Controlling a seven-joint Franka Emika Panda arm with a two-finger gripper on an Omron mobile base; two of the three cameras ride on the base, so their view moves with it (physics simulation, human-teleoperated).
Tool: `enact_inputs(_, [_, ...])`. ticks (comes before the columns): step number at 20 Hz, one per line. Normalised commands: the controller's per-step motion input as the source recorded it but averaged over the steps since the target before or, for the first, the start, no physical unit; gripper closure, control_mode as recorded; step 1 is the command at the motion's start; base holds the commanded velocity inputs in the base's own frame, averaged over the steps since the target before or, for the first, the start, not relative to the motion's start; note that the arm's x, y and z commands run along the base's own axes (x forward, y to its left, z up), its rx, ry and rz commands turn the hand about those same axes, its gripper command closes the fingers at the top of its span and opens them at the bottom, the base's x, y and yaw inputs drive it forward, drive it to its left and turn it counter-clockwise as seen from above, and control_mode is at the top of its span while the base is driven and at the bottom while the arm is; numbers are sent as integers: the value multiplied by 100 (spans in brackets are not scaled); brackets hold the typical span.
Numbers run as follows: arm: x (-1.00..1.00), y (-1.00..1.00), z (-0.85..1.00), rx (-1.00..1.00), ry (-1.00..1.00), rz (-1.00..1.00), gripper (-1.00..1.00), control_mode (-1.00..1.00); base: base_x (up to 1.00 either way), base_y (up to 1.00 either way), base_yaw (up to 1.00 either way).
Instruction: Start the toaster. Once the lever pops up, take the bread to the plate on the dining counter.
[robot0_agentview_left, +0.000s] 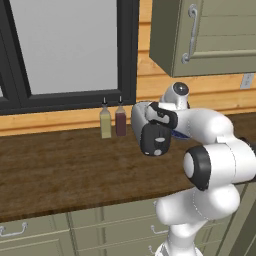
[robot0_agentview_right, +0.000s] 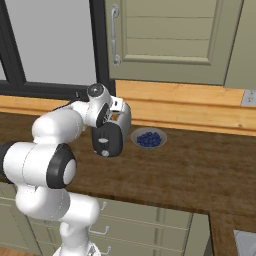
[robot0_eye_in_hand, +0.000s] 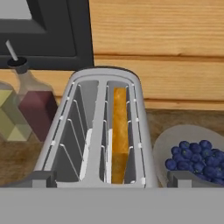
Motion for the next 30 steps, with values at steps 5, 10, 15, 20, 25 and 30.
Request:
enact_inputs(5, [9,-5,-3,0,0,0,-100,-100,0,0,0])
enact_inputs(10, [13,-10,-3,0,0,0,-100,-100,0,0,0])
enact_inputs(15, [10,-2,-10,0,0,0,-100,-100,0,0,0])
enact_inputs(20, [3,0,-14,1,0,0,-100,-100,0,0,0])
enact_inputs(25, [12,0,-11,0,0,0,-100,-100,0,0,0])
enact_inputs(30, [21,0,-9,0,0,0,-100,-100,0,0,0])
